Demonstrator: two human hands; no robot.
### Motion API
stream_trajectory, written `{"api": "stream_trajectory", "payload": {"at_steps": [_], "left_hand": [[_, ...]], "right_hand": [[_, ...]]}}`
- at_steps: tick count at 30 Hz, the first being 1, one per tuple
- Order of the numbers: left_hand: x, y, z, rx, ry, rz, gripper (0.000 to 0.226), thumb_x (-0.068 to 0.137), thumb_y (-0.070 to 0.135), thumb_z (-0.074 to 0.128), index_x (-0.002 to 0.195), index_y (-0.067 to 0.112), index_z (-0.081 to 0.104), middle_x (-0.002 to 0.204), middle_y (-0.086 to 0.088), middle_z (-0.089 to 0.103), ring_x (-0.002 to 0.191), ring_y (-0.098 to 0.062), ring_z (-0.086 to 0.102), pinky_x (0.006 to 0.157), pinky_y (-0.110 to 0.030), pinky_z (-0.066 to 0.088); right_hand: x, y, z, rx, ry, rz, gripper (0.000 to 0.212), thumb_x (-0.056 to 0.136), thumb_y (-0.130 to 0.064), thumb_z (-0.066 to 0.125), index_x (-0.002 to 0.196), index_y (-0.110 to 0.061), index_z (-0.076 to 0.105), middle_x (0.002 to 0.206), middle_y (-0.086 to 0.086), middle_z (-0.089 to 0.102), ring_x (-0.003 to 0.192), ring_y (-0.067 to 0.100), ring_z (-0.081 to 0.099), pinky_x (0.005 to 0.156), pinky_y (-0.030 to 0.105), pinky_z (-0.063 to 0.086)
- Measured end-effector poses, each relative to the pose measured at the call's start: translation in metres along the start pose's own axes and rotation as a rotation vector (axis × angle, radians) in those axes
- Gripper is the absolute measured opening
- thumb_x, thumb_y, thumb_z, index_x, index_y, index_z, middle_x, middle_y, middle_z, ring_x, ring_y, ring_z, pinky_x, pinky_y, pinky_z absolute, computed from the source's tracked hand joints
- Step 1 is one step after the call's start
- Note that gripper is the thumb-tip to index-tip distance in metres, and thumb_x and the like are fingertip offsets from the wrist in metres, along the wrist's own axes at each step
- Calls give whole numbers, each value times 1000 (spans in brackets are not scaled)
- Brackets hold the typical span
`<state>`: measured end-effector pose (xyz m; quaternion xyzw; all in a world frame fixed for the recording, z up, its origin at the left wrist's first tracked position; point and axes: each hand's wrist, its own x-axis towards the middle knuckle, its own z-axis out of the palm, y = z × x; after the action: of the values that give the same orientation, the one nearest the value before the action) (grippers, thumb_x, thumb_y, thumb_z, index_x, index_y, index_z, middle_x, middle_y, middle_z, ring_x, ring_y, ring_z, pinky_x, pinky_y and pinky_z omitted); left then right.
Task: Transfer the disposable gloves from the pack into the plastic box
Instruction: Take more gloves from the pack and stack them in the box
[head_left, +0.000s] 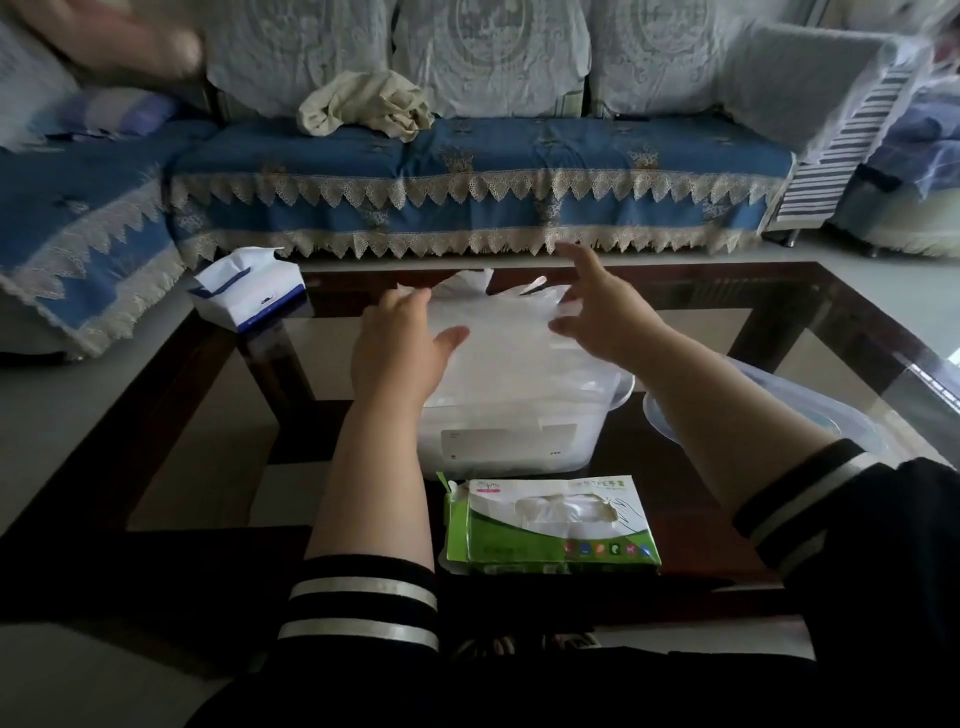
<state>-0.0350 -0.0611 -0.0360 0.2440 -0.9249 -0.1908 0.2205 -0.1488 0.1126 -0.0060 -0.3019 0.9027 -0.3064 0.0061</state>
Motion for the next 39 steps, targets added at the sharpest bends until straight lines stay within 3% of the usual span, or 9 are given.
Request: {"api": "stream_trajectory", "payload": {"at_steps": [5,8,19,23,27,30,33,36,39], "left_hand": [[-6,-6,-2,129,-93,-65,62,88,51,63,143,31,42,155,-5,27,142,-31,19,111,-50,23],[-9,-6,-8,117,-99,-103,57,87,47,65,140,35,47,159,-5,19,146,-31,10,115,-53,15],[-30,1,-16,144,12,26,26,93,32,63,118,28,68,158,-2,27,147,-27,11,117,-46,10],[-32,3,-9,174,-18,47,28,91,35,64,118,27,69,144,-2,43,132,-29,31,106,-42,27],[-28,9,-7,212,-36,21,24,92,35,63,114,29,68,125,-3,54,115,-29,41,94,-40,35],[-30,14,-6,190,-17,32,13,93,19,58,96,24,71,101,-3,66,99,-28,51,85,-42,46],[-32,19,-8,153,68,86,27,91,6,46,69,13,58,73,-9,61,80,-31,55,70,-46,49],[-32,29,-15,197,71,90,25,97,7,44,83,11,64,86,-9,63,87,-30,54,73,-40,48],[-32,39,-17,253,-140,42,24,101,20,46,115,14,63,114,-13,62,108,-32,53,90,-41,46]], "right_hand": [[-4,0,10,-271,-27,3,77,84,-23,71,147,-26,26,140,12,41,111,29,56,89,41,52],[-9,-1,4,-389,-1,18,74,83,-34,71,145,-25,31,145,12,33,129,33,37,105,47,38],[-87,23,-32,-33,221,168,60,85,-33,69,138,-26,43,145,8,36,131,28,37,109,48,35],[-114,23,-20,14,367,3,38,89,-25,63,126,-20,56,132,2,50,120,17,49,102,42,43],[-132,3,-7,-3,484,-380,19,89,-13,59,106,-12,67,106,2,65,99,11,57,88,29,49],[-125,-18,-4,14,337,-539,20,91,-12,57,107,-13,69,104,0,69,96,14,63,82,29,53],[-97,-38,-3,-76,65,-381,29,96,-22,53,123,-20,62,126,-1,62,111,17,58,91,35,50],[-62,-45,-1,-192,-103,-251,43,94,-34,57,136,-25,50,140,1,50,118,19,54,98,32,43],[-39,-43,9,-306,-190,-180,60,88,-43,63,141,-27,41,144,3,44,121,22,51,95,30,40]]}}
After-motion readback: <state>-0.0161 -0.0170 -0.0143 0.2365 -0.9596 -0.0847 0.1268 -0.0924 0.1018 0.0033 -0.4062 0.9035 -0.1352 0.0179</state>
